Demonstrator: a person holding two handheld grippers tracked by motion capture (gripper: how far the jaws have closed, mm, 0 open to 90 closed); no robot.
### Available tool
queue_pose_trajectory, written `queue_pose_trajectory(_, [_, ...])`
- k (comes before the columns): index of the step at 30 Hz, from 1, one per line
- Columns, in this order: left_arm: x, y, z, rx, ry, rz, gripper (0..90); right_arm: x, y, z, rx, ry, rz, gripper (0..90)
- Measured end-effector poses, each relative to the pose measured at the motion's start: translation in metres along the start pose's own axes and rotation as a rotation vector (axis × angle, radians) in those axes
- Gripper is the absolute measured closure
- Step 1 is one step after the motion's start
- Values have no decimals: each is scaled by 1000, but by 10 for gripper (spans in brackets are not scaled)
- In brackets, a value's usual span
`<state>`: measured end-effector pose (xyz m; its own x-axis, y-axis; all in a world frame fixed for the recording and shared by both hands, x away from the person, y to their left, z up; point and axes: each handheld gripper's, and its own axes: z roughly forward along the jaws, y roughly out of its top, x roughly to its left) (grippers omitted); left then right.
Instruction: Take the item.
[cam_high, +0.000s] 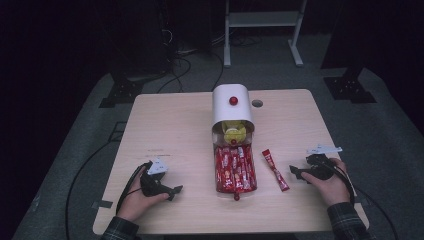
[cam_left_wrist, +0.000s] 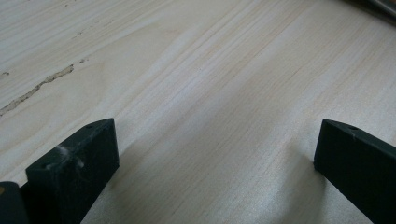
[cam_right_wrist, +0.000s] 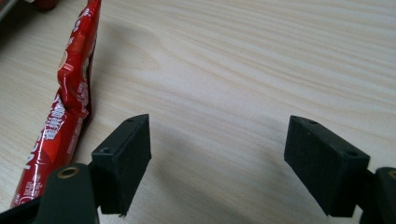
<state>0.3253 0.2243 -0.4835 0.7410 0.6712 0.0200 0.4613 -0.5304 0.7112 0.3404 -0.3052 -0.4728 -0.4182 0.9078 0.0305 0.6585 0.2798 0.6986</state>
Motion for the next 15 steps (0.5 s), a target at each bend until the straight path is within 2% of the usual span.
queue_pose_trajectory(8, [0,0,0,-3,0,-4,0,0,-3,5,23,-6,-15,194])
queue_pose_trajectory(15, [0,0,0,-4,0,-5,0,-1,-6,7,-6,-13,-18,135])
